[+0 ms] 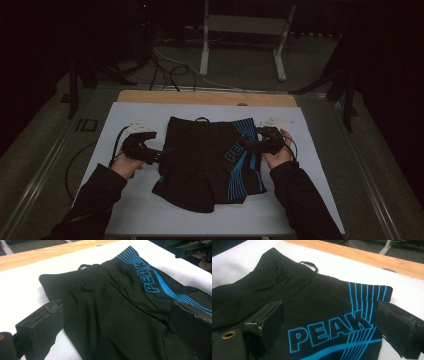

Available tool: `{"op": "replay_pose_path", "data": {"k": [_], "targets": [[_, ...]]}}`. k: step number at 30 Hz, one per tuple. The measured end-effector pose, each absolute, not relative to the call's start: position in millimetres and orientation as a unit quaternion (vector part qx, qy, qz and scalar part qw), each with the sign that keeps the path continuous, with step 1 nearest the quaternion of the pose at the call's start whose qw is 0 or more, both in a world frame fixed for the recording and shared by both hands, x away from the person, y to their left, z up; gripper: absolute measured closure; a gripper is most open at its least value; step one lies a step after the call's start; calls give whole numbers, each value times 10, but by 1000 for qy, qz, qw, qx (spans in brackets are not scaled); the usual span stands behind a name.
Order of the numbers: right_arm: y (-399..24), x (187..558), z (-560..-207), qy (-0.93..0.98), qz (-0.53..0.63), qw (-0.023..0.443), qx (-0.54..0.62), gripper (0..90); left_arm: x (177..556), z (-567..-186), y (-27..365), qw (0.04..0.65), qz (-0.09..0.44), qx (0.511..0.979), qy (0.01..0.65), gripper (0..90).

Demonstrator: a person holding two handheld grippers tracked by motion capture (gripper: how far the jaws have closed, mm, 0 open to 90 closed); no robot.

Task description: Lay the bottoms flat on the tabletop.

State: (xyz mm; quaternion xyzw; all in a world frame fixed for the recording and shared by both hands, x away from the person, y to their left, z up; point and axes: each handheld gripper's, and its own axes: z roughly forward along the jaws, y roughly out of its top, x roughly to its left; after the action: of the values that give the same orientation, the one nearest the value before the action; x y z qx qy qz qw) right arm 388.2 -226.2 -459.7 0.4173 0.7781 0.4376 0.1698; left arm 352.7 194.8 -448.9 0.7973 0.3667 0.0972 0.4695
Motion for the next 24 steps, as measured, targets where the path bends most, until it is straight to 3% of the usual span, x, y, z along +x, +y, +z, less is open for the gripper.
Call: {"op": "replay_pose_path", "data": {"k": [9,20,24], "targets": [[-2323,3645,-4627,777,451,174,404,101,3341,-4569,2011,463,91,808,352,24],[-2362,3382,-4625,785,443,187,389,101,2937,-4845,2154,424,50,842,330,218],[-2371,3331,-4627,788,443,188,385,101,2822,-4918,2223,414,38,853,315,353]]}}
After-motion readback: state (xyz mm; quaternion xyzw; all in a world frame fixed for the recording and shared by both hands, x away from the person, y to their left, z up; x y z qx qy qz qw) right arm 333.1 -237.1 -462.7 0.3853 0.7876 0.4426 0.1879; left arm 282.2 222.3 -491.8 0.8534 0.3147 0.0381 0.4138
